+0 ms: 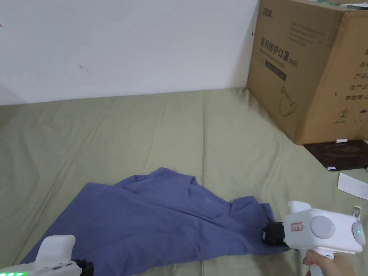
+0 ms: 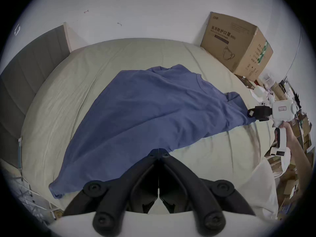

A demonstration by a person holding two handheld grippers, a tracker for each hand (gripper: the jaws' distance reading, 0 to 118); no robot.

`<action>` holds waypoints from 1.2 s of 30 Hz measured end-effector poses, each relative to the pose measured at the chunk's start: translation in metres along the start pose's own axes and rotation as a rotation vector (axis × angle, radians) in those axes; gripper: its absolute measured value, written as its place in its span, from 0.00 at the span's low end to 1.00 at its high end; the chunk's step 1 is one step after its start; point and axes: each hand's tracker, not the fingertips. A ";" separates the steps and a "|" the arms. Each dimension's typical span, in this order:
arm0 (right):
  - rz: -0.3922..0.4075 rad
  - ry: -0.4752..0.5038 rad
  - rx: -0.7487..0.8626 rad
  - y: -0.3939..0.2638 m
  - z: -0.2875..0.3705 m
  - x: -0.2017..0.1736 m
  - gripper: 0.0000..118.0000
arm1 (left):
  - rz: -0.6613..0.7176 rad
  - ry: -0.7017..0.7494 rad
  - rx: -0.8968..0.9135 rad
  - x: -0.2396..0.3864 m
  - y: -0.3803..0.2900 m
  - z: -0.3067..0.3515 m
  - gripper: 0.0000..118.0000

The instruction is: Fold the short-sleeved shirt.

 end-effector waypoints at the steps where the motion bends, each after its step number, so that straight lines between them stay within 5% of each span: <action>1: -0.004 -0.004 -0.007 -0.003 -0.004 0.000 0.04 | 0.000 -0.002 -0.008 -0.001 0.002 -0.005 0.00; 7: 0.098 -0.025 0.059 -0.007 0.019 -0.018 0.04 | -0.016 0.005 -0.036 -0.004 0.018 -0.021 0.00; 21: 0.058 0.014 0.049 0.006 0.027 -0.021 0.04 | 0.020 0.099 0.054 -0.083 0.163 -0.117 0.01; 23: 0.044 0.015 0.045 0.007 0.028 -0.021 0.04 | 0.100 0.144 0.018 -0.096 0.184 -0.139 0.25; 26: 0.051 0.012 0.038 0.007 0.028 -0.020 0.04 | 0.167 0.104 0.010 -0.110 0.204 -0.172 0.92; 27: 0.055 0.011 0.033 0.007 0.028 -0.020 0.04 | 0.172 0.113 -0.012 -0.111 0.208 -0.184 0.99; 31: 0.035 0.004 0.015 0.006 0.021 -0.016 0.04 | 0.088 0.159 -0.091 -0.110 0.215 -0.228 0.92; 36: 0.047 -0.005 0.002 0.006 0.020 -0.018 0.04 | 0.180 0.128 -0.073 -0.119 0.201 -0.249 0.54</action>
